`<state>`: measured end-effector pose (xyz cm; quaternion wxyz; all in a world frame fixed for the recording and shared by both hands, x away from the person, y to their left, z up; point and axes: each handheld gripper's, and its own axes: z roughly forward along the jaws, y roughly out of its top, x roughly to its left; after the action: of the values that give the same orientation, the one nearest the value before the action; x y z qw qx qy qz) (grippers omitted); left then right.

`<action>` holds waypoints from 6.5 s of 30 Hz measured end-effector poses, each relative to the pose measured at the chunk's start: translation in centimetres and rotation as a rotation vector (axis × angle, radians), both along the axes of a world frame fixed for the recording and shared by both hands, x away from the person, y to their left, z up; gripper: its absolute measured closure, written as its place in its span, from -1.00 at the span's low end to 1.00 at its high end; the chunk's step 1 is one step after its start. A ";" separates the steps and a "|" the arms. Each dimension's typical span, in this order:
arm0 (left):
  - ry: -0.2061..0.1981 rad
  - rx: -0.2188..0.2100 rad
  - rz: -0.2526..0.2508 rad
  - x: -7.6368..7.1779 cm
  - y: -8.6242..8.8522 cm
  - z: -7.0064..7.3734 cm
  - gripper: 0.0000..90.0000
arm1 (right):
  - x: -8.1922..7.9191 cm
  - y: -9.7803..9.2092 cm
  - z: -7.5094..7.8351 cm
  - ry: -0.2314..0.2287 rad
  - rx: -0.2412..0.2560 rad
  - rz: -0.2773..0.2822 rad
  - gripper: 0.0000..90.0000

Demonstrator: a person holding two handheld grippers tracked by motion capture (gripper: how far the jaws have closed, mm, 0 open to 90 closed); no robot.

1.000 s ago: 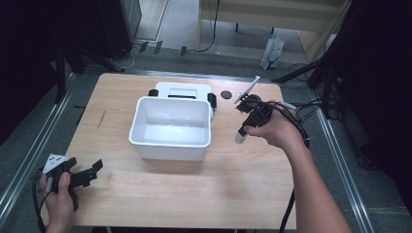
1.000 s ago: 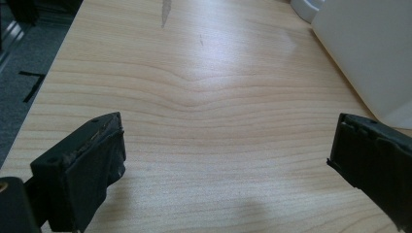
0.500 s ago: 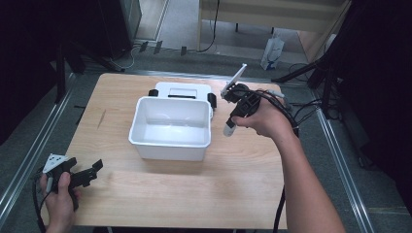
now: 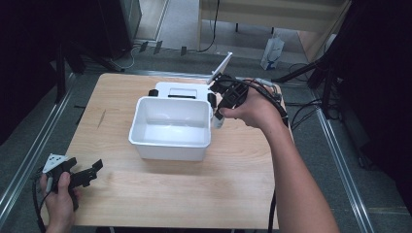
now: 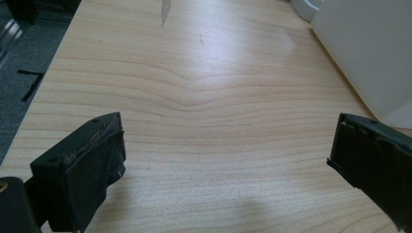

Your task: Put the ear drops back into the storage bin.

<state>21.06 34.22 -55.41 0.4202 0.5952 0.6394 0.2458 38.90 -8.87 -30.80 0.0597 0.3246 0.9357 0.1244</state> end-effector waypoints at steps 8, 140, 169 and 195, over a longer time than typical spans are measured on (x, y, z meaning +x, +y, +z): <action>0.002 -0.002 -0.003 0.0 0.0 0.0 -0.99 | -0.1 2.2 -0.4 -0.010 -0.001 0.044 0.60; 0.002 0.023 -0.002 -0.1 -0.3 0.0 -0.99 | -2.5 -4.7 -7.6 -0.110 -0.080 0.016 -1.00; 0.006 0.032 -0.003 -0.1 -0.4 0.1 -0.99 | -6.3 -14.4 -15.3 -0.184 0.051 -0.235 -1.00; 0.008 0.037 0.002 0.0 -0.4 0.1 -0.99 | -12.5 -21.9 -22.7 -0.334 0.310 -0.413 -1.00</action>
<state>21.04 33.78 -55.35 0.4064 0.6032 0.6369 0.2556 26.40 -30.73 -53.50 0.1864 0.4883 0.7970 0.3026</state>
